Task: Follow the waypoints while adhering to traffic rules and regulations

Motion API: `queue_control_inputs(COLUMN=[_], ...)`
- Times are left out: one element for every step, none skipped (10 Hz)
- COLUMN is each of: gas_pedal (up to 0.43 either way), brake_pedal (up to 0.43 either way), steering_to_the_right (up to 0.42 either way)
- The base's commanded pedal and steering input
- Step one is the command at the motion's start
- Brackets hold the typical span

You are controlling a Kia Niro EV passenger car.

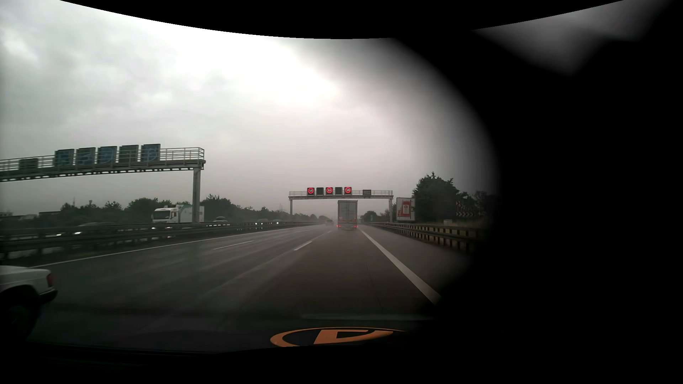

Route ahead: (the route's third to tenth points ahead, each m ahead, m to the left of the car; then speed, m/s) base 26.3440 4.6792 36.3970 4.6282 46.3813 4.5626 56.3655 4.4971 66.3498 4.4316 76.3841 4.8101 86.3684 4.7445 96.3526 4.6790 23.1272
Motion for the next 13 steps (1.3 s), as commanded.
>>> queue_control_inputs(gas_pedal=[0.067, 0.059, 0.059, 0.059, 0.059, 0.067, 0.079, 0.079, 0.079, 0.079, 0.079, 0.079, 0.098], brake_pedal=[0.000, 0.000, 0.000, 0.000, 0.000, 0.000, 0.000, 0.000, 0.000, 0.000, 0.000, 0.000, 0.000], steering_to_the_right=[-0.001, -0.002, -0.002, -0.002, -0.002, -0.002, -0.002, -0.002, -0.002, -0.002, -0.002, -0.002, -0.002])
